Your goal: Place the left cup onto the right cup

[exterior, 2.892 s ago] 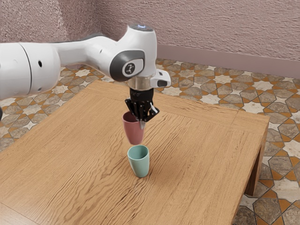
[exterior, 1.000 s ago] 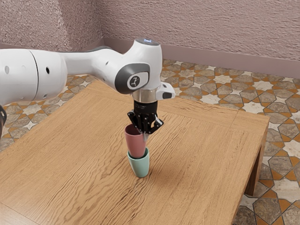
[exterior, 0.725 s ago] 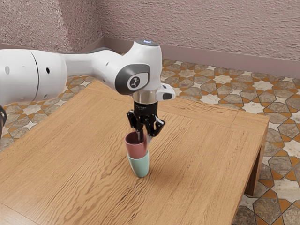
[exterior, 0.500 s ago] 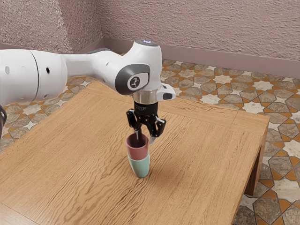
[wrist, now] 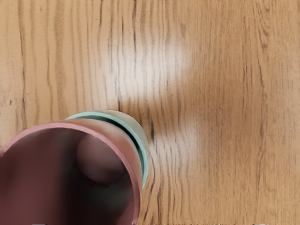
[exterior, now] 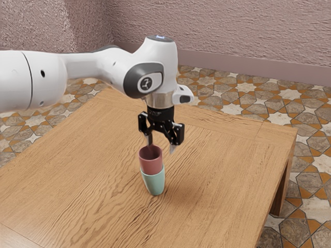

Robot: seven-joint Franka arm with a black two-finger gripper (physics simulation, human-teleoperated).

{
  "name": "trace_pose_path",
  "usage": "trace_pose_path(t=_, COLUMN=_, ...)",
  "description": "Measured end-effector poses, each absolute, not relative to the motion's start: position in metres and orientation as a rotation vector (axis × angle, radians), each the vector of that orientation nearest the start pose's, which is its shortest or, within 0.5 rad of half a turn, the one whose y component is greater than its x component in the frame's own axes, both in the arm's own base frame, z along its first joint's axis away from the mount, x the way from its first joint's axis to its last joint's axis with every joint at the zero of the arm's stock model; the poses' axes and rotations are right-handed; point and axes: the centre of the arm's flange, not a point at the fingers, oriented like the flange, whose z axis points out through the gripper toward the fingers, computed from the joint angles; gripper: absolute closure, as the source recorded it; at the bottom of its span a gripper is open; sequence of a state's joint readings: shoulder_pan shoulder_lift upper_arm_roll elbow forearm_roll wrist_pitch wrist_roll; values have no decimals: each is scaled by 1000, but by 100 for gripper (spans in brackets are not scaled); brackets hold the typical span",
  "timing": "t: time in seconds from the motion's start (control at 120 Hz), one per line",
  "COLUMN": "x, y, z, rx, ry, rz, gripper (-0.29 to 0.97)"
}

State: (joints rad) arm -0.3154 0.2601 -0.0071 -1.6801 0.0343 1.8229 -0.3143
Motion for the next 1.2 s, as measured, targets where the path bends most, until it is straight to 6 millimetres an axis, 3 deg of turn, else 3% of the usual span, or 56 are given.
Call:
trace_pose_path(t=0.575, x=585, y=-182, z=488, rx=-3046, ry=46, rz=47, gripper=1)
trace_pose_path(t=1.2, x=590, y=-98, z=520, rx=-3017, ry=102, rz=55, gripper=0)
